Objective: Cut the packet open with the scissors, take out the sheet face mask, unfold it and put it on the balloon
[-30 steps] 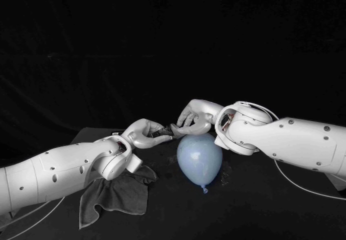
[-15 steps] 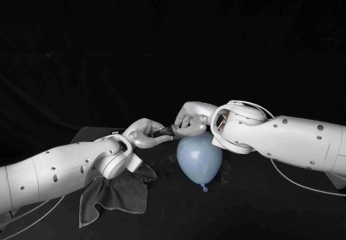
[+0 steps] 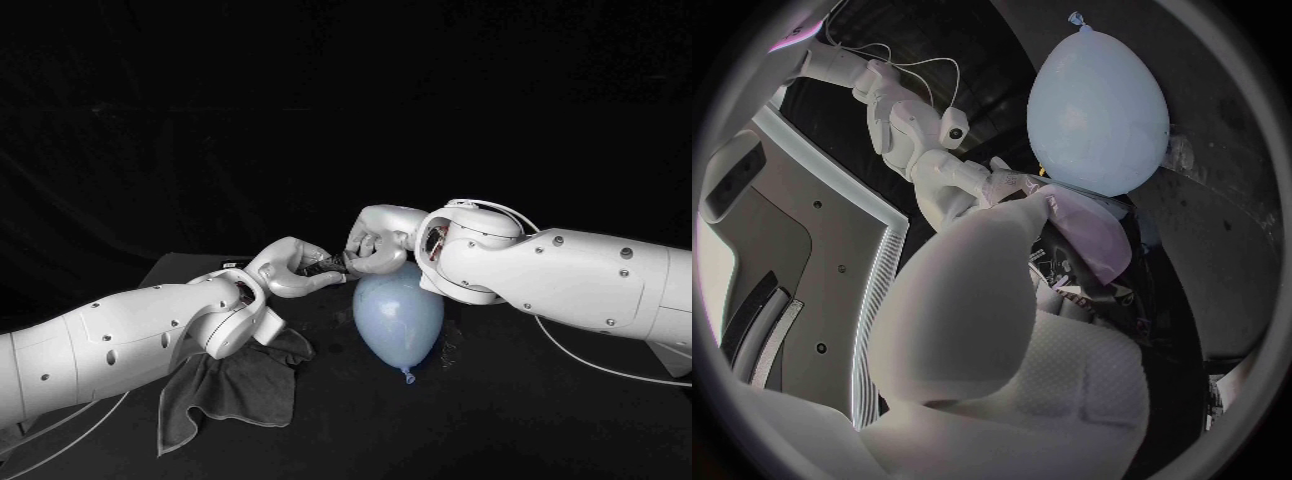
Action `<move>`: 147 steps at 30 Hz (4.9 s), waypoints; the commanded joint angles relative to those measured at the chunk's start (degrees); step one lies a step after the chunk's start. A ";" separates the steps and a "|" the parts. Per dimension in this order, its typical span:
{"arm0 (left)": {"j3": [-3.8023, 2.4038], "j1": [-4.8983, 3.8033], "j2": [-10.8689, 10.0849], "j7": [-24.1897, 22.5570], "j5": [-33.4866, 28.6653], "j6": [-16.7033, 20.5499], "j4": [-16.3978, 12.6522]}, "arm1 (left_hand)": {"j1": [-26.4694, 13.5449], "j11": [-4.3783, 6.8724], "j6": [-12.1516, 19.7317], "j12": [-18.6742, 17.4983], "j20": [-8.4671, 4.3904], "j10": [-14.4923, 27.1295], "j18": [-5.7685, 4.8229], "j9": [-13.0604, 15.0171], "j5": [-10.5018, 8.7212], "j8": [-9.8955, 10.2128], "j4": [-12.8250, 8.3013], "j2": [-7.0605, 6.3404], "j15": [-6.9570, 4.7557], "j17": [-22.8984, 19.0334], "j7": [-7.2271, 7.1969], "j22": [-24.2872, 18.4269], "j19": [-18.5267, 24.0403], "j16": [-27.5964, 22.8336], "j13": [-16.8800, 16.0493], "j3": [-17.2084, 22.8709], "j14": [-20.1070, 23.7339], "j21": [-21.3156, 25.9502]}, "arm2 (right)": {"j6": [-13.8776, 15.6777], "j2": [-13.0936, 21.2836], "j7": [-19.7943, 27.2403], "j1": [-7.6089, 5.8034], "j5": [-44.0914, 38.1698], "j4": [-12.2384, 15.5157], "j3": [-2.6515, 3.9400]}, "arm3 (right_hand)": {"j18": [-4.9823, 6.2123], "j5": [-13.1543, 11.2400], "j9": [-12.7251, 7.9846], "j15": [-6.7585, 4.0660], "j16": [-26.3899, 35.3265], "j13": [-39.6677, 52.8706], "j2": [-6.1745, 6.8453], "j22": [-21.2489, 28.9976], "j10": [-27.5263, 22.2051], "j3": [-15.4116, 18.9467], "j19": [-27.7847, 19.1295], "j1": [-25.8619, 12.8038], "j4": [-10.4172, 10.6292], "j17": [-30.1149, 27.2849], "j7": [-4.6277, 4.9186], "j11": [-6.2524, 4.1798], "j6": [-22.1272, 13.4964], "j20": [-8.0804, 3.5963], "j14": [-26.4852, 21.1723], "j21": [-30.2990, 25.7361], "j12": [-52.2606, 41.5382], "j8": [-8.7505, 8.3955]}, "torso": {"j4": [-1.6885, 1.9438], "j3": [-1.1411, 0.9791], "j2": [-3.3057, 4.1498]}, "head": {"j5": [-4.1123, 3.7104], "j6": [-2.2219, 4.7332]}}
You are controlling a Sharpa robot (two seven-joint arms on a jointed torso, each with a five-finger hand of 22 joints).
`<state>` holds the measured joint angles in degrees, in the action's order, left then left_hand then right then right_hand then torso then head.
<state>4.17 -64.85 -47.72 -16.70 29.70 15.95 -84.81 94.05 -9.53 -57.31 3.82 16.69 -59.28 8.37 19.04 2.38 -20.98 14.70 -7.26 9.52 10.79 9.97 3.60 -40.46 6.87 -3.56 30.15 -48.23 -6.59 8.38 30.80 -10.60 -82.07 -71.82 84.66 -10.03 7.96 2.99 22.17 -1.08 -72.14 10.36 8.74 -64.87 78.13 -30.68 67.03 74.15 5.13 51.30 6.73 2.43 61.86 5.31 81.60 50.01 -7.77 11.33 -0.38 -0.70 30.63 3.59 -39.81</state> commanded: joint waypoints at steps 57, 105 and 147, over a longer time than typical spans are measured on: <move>-1.27 -0.57 -9.61 -9.92 -12.98 5.59 0.51 | -0.87 -4.12 13.20 4.08 0.03 12.61 -4.22 -2.41 0.56 6.50 2.14 -3.34 3.18 -0.33 5.82 1.54 3.89 4.05 -0.79 -30.74 10.24 -1.01 | 15.13 0.51 -5.94 0.04 -3.14 -9.44 0.08 | -1.83 -0.18 4.71 -3.15 -6.72 8.53 -3.00 -8.47 4.95 -4.62 7.57 -0.62 -2.90 12.65 -3.46 -3.22 2.33 -2.98 3.52 11.83 -7.79 8.71 | 0.05 0.05 0.04 | -1.68 1.96; -1.36 -5.54 9.54 21.30 -10.18 13.06 2.38 | -23.58 -4.46 14.06 0.84 0.09 10.31 -0.40 -5.84 1.65 12.47 2.72 -10.24 2.43 5.32 6.97 -0.58 3.44 4.80 -0.14 -42.82 5.81 0.34 | 13.72 -2.44 -8.97 0.69 -14.68 -5.57 0.07 | -1.66 -0.18 5.22 -3.16 -6.30 9.67 -2.56 -8.31 4.70 -6.96 6.91 -1.33 -4.07 12.21 -3.45 -3.25 1.87 -3.03 3.29 10.87 -8.37 9.90 | -0.19 -0.14 0.07 | -1.34 2.27; -1.38 -5.57 9.09 18.84 -12.77 14.99 1.60 | -15.80 -3.91 11.19 6.21 0.00 10.48 -1.65 -4.86 0.45 10.60 1.80 6.75 2.11 2.04 6.45 -0.40 6.26 1.22 -0.26 -14.03 2.99 1.95 | 12.46 -2.36 -9.03 1.12 -14.69 -5.24 -0.01 | -1.64 -0.16 5.39 -3.17 -6.18 10.09 -2.33 -8.43 4.62 -7.86 6.84 -1.63 -4.57 12.13 -3.43 -3.25 1.74 -3.03 3.26 10.81 -8.58 10.34 | -0.22 -0.15 0.09 | -1.12 1.88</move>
<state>2.81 -70.40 -38.57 2.78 17.46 30.31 -83.29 78.29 -13.93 -45.58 9.81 16.69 -48.74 7.04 14.20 3.00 -10.21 16.44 -0.14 11.57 12.84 11.65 3.15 -33.91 8.31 -3.90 16.13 -44.97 -4.81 21.27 28.44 -19.64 -80.86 -85.58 79.34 -10.14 6.07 2.46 24.12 -3.88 -78.44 20.43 6.99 -73.21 82.59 -37.57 74.06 72.43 1.09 63.46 3.35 -0.39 63.37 2.38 83.81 61.01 -16.13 20.21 -0.55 -0.83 30.70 2.49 -37.90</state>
